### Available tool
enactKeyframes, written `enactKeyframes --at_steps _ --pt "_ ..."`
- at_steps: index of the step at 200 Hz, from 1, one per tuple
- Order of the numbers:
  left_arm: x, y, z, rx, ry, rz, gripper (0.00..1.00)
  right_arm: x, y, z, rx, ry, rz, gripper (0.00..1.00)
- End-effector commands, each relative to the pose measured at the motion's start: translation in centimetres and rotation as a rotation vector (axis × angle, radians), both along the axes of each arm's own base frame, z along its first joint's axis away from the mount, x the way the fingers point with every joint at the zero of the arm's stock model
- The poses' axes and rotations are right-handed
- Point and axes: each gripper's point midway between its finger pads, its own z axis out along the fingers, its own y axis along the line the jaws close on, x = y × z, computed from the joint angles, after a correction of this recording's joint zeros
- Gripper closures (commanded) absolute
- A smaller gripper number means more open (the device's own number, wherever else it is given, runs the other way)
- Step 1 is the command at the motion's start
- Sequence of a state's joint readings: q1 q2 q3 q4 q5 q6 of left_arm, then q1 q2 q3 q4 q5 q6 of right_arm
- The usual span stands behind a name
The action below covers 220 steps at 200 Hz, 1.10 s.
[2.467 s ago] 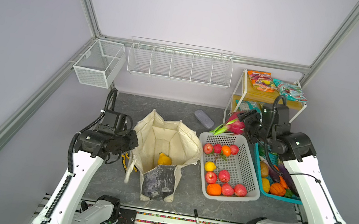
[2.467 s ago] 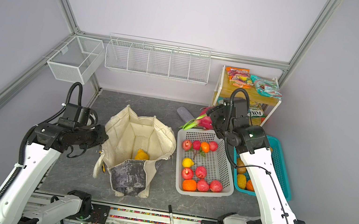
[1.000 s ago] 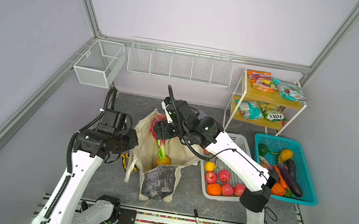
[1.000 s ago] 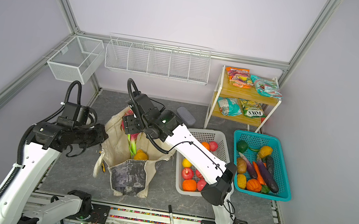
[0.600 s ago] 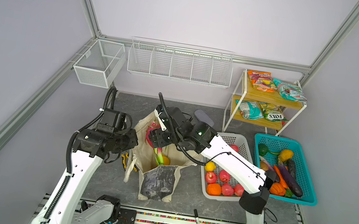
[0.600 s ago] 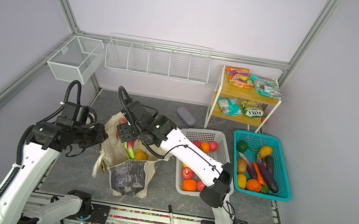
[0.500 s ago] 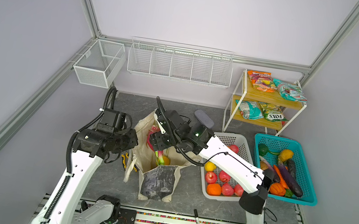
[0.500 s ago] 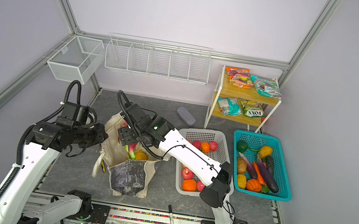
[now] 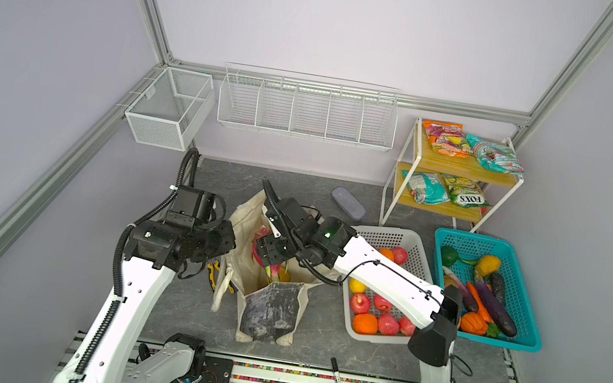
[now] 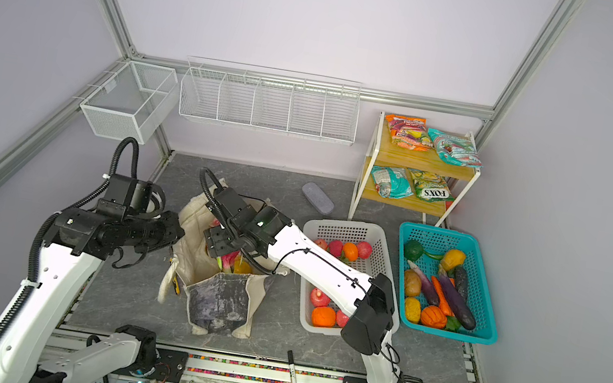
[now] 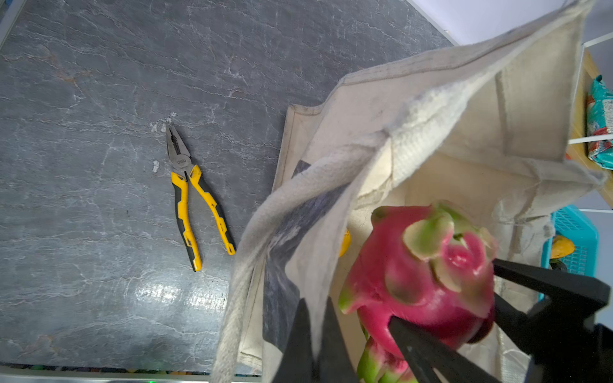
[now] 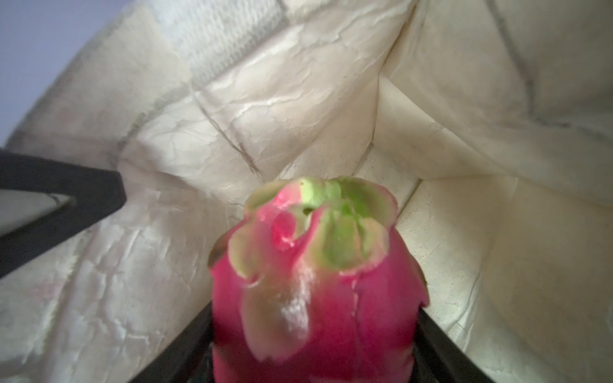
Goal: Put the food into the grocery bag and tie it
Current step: 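Lower the dragon fruit into the bag with the right gripper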
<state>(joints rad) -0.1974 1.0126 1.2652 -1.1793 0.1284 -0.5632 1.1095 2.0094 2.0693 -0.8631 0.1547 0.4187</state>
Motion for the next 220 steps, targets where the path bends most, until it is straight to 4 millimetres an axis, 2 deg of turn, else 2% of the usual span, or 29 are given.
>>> enactKeyframes --at_steps 1,61,127,162,220 --pt "0.2 0.0 1.0 0.005 -0.037 -0.008 1.00 0.3 1.1 -1.9 0.001 0.025 0.003 0.25" --pt "0.3 0.0 1.4 0.002 -0.048 -0.009 1.00 0.3 1.4 -6.0 -0.038 0.081 -0.013 0.25" --pt "0.4 0.0 1.4 0.002 -0.054 -0.006 1.00 0.8 -0.5 -10.3 -0.121 0.118 -0.060 0.22" --pt "0.5 0.2 1.7 0.006 -0.082 0.006 1.00 0.7 -0.7 -11.7 -0.141 0.134 -0.058 0.19" --pt "0.5 0.2 1.6 0.004 -0.083 0.005 1.00 0.6 -0.3 -12.9 -0.139 0.151 -0.058 0.13"
